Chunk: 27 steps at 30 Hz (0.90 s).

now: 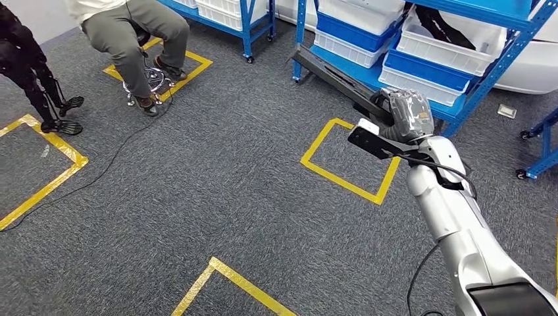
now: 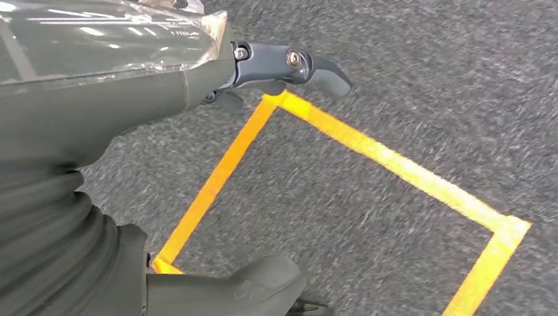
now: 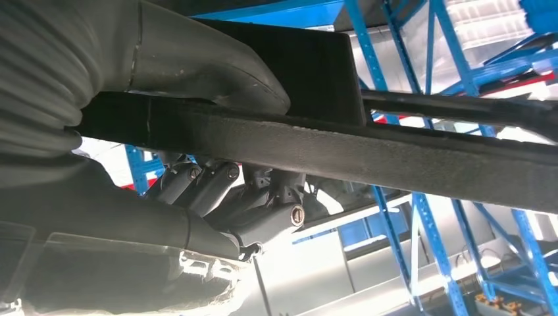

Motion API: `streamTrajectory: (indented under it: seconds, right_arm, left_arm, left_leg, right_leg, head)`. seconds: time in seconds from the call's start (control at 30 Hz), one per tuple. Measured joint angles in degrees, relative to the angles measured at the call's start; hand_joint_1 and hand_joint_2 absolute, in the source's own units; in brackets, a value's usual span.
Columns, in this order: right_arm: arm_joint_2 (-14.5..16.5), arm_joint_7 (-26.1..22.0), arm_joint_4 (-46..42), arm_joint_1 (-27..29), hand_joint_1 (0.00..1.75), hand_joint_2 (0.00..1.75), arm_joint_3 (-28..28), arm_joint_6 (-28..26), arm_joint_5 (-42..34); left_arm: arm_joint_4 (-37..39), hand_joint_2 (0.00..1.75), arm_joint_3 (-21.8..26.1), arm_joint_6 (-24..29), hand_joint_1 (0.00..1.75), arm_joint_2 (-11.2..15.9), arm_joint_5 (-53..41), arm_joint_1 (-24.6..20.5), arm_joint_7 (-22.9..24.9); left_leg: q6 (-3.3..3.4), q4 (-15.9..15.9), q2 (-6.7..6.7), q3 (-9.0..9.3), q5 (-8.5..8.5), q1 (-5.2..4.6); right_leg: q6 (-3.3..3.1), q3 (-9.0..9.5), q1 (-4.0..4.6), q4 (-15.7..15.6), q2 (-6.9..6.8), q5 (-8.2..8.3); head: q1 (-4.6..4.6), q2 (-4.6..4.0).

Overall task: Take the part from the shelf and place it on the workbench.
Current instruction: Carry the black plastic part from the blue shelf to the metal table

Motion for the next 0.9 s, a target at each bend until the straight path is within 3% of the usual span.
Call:
streamTrajectory:
  seconds: [0.03,0.1,0.17,0.23,0.27,0.33,0.4,0.47,0.53,0.57,0.63,0.7,0.73,0.77,0.8,0.9]
  right_arm:
    - [0.12,0.02,-0.01,-0.02,1.75,1.75,0.02,0.06,0.08]
    - [0.31,0.04,-0.06,-0.09,1.75,1.75,0.07,0.16,0.22]
    - [0.29,0.04,-0.09,-0.09,1.75,1.75,0.11,0.29,0.42]
    - [0.24,0.03,-0.09,-0.01,1.75,1.75,0.19,0.48,0.67]
    - [0.25,0.01,-0.09,0.01,1.75,1.75,0.24,0.56,0.8]
    - [0.28,-0.02,-0.1,-0.13,1.75,1.75,0.36,0.69,1.14]
    - [0.26,-0.01,-0.15,-0.61,1.75,1.75,0.44,0.79,1.51]
    - [0.5,0.03,-0.21,-0.98,1.75,1.75,0.64,0.87,1.96]
    - [0.89,0.13,-0.29,-0.89,1.75,1.75,1.01,0.96,2.46]
    - [0.97,0.19,-0.34,-0.76,1.75,1.75,1.18,1.02,2.64]
    - [0.96,0.23,-0.43,-0.49,1.75,1.75,1.37,1.11,2.79]
    - [0.91,0.25,-0.44,-0.1,1.75,1.75,1.49,1.18,2.9]
    - [0.97,0.25,-0.44,0.16,1.75,1.75,1.61,1.23,3.04]
    - [1.09,0.24,-0.46,0.4,1.75,1.75,1.78,1.26,3.24]
    - [1.27,0.22,-0.55,0.57,1.75,1.75,1.99,1.27,3.47]
    - [1.84,0.1,-1.16,0.55,1.75,1.75,2.67,1.11,3.97]
  left_arm:
    - [0.01,1.75,-0.01,0.0,0.0,0.01,-0.09,0.11,0.02]
    - [0.01,1.75,-0.02,0.01,0.0,0.08,-0.17,0.17,0.02]
    - [0.01,1.75,-0.02,0.05,0.0,0.13,-0.3,0.14,0.02]
    - [0.01,1.75,-0.03,0.18,0.0,0.09,-0.47,0.14,0.08]
    - [0.01,1.75,-0.03,0.29,0.0,0.07,-0.53,0.15,0.17]
    - [0.01,1.75,-0.03,0.47,0.0,-0.03,-0.61,0.1,0.46]
    - [0.01,1.75,-0.03,0.54,0.0,-0.26,-0.79,-0.07,0.87]
    - [0.0,1.75,-0.03,0.56,0.0,-0.32,-1.22,-0.21,1.34]
    - [-0.01,1.75,-0.04,0.56,0.0,-0.09,-1.72,-0.27,1.85]
    - [-0.01,1.75,-0.05,0.56,0.0,0.0,-1.89,-0.35,2.08]
    - [-0.01,1.75,-0.06,0.56,0.0,0.13,-2.12,-0.6,2.32]
    - [-0.01,1.75,-0.07,0.47,0.0,0.21,-2.38,-0.77,2.48]
    - [-0.01,1.75,-0.08,0.36,0.0,0.21,-2.47,-0.8,2.58]
    - [-0.01,1.75,-0.1,0.13,0.0,0.19,-2.51,-0.83,2.71]
    - [-0.02,1.75,-0.13,-0.27,0.0,0.18,-2.53,-0.89,2.85]
    - [-0.03,1.75,-0.24,-1.67,0.0,0.04,-2.75,-1.37,3.26]
  left_leg:
    - [-0.25,0.42,0.5,-0.26,-0.28,-0.07]
    - [-0.77,4.33,3.26,-1.96,-2.87,-0.04]
    - [-1.49,11.4,5.75,-5.04,-6.48,0.34]
    - [-2.21,14.69,6.54,-6.41,-7.16,1.11]
    - [-2.64,13.29,6.96,-5.56,-6.08,1.59]
    - [-3.66,7.23,8.87,-2.09,-3.45,2.34]
    - [-3.37,3.36,9.9,-0.21,-2.45,2.36]
    - [-1.92,3.04,8.91,-0.57,-2.44,1.73]
    - [-0.77,2.98,7.77,-0.77,-2.21,1.27]
    - [-0.32,2.91,7.21,-0.82,-2.06,1.19]
    - [0.33,2.85,5.99,-1.05,-1.77,0.95]
    - [0.75,2.85,4.55,-1.29,-1.56,0.47]
    - [0.92,2.85,3.79,-1.34,-1.47,0.17]
    - [1.06,2.86,3.02,-1.36,-1.38,-0.1]
    - [1.2,2.86,2.26,-1.33,-1.29,-0.3]
    - [1.4,2.89,0.29,-1.55,-0.96,-0.59]
  right_leg:
    - [-0.2,0.2,-0.38,-0.35,-0.65,0.28]
    - [-0.79,0.49,-1.15,-0.94,-2.02,0.75]
    - [-1.08,0.5,-0.93,-0.92,-3.49,0.8]
    - [-1.02,0.48,-1.0,-0.85,-5.04,0.75]
    - [-0.84,0.48,-1.17,-0.73,-5.77,0.64]
    - [0.0,0.33,-1.46,-0.04,-7.1,0.11]
    - [1.13,-0.17,-1.15,1.07,-8.01,-0.62]
    - [1.88,-0.36,-0.75,1.34,-8.81,-0.85]
    - [2.23,-0.57,-1.08,1.67,-8.11,-1.37]
    - [2.11,-1.19,-1.34,3.12,-6.94,-2.36]
    - [1.25,-4.28,-1.25,9.79,-4.25,-5.65]
    - [0.42,-8.16,-0.58,17.29,-3.3,-8.23]
    - [0.16,-9.07,-0.09,18.65,-3.04,-8.33]
    - [-0.06,-8.96,0.46,17.87,-2.75,-7.57]
    - [-0.35,-7.74,1.09,14.8,-2.13,-5.97]
    - [-1.89,-3.03,2.52,4.08,1.71,-0.93]
  head:
    - [-0.02,0.0]
    - [-0.28,0.0]
    - [-0.51,0.0]
    - [-0.5,0.0]
    - [-0.5,0.0]
    - [-0.54,0.0]
    - [-0.46,0.0]
    - [-0.2,0.0]
    - [-0.01,0.0]
    - [0.04,0.0]
    - [0.3,0.0]
    - [0.5,0.0]
    - [0.51,0.0]
    - [0.51,0.0]
    - [0.5,0.0]
    - [0.53,0.0]
